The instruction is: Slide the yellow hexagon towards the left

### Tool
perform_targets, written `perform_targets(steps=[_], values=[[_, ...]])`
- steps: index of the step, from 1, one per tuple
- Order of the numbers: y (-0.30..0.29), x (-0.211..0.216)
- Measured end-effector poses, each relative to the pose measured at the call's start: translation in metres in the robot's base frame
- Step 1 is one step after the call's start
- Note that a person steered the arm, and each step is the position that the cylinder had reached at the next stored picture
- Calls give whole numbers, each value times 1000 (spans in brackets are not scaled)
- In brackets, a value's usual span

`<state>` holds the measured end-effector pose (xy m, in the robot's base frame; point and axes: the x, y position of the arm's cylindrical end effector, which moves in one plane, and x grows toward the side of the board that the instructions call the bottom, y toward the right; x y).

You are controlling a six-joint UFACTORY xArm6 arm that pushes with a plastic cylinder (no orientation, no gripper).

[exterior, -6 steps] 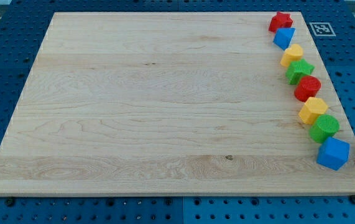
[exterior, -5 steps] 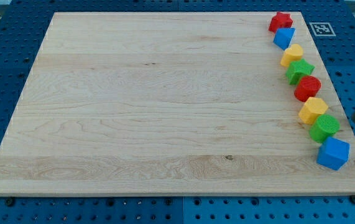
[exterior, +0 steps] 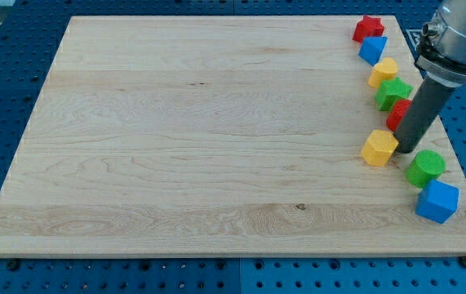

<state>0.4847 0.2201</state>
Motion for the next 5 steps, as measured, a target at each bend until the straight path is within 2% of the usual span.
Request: perform_targets(steps=[3,5], values=[[-57,21],[-134,42]])
